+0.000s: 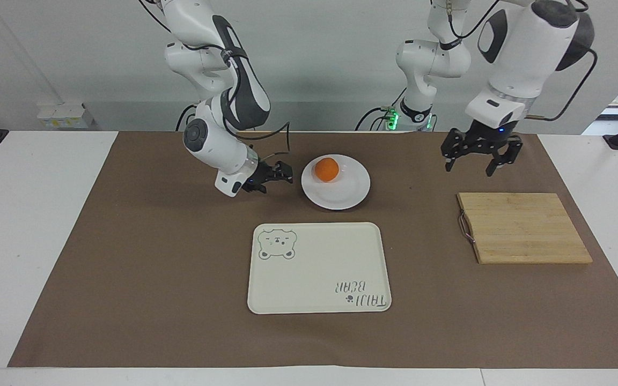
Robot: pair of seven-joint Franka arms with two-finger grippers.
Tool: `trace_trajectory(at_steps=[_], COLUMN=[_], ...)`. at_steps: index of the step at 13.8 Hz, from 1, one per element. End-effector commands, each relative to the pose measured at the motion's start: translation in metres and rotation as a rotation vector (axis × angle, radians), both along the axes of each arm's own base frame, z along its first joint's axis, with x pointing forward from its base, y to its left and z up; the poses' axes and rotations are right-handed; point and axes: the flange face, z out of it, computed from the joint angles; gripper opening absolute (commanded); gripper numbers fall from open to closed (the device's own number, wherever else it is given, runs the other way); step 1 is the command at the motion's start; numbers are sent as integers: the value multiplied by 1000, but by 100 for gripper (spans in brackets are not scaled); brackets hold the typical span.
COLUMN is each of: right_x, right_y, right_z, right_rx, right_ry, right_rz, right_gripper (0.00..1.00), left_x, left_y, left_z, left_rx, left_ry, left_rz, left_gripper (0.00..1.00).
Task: Place orange and plate with both arms
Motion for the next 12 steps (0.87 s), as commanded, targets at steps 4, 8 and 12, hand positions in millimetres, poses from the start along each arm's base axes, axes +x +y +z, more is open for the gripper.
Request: trace_trajectory(at_steps=[4, 8, 12], right_x=[-43, -53, -65], right_y=[27, 28, 44], right_z=[-47, -54, -62], right_rx=[131, 119, 109], right_ry=[8, 25, 17], right_rz=[-47, -46, -94], right_gripper=[100, 79, 64], left_x=[-12, -12, -17], left_y=[75, 87, 83], left_z=[53, 61, 68], left_rx=[38, 46, 47], left_ry=[85, 91, 72], left_rz=[-18, -64, -86], left_gripper=[100, 100, 100])
